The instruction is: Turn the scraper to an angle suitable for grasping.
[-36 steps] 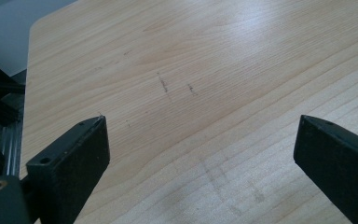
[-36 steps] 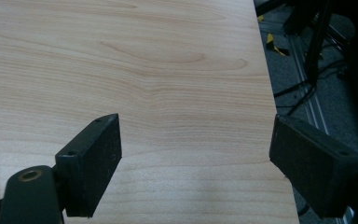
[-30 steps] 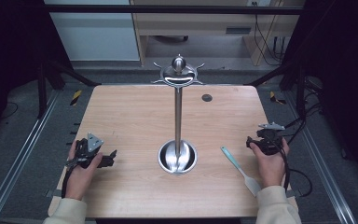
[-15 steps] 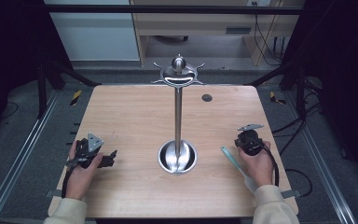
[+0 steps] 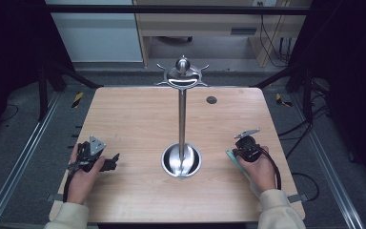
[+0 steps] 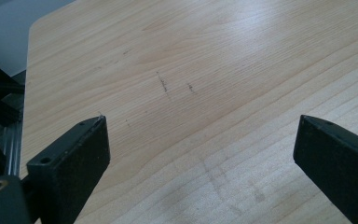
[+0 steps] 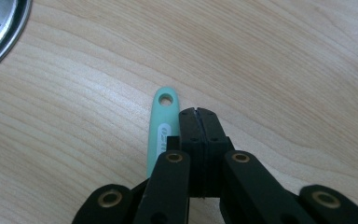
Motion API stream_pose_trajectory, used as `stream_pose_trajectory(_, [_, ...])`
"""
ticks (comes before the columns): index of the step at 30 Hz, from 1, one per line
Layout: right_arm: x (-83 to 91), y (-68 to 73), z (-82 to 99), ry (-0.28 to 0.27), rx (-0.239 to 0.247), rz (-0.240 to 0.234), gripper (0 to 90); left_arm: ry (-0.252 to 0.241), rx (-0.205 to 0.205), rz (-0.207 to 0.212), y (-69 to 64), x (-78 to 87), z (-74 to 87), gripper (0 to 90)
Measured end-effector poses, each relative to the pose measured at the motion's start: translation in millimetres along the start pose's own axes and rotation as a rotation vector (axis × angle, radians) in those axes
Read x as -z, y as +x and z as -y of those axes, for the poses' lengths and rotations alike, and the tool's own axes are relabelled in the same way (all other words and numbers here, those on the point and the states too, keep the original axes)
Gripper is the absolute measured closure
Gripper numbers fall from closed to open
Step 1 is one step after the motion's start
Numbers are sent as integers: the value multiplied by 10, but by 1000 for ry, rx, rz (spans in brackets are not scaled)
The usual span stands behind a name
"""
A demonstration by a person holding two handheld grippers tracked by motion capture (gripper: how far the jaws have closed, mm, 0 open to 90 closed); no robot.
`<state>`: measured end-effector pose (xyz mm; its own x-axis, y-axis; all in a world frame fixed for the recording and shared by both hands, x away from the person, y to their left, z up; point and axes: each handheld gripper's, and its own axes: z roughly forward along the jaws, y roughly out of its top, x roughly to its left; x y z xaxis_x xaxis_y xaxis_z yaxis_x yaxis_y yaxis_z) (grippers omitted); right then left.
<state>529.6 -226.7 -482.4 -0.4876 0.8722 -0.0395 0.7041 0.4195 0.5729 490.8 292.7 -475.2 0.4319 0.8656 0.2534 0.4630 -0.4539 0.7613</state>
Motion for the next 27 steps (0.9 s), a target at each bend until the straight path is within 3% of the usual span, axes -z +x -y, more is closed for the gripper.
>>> stream_pose_trajectory(3, [4,-4,7,7,6,-9,900,1,0,-1,-1,-2,-1,34])
stream_pose_trajectory(6, [12,36,13,5,19,-47,900,0,2,-1,-4,-2,1,34])
stream_pose_trajectory(15, [109,347,49,35,161,-117,900,2,-4,-2,-16,4,3,34])
stream_pose_trajectory(18, [122,427,56,41,199,-117,900,0,-2,-3,-10,5,5,34])
stream_pose_trajectory(21, [135,467,64,45,221,-116,900,1,-1,-3,-8,4,6,34])
stream_pose_trajectory(27, [188,634,122,51,272,-158,900,1,-1,-3,-11,7,5,34])
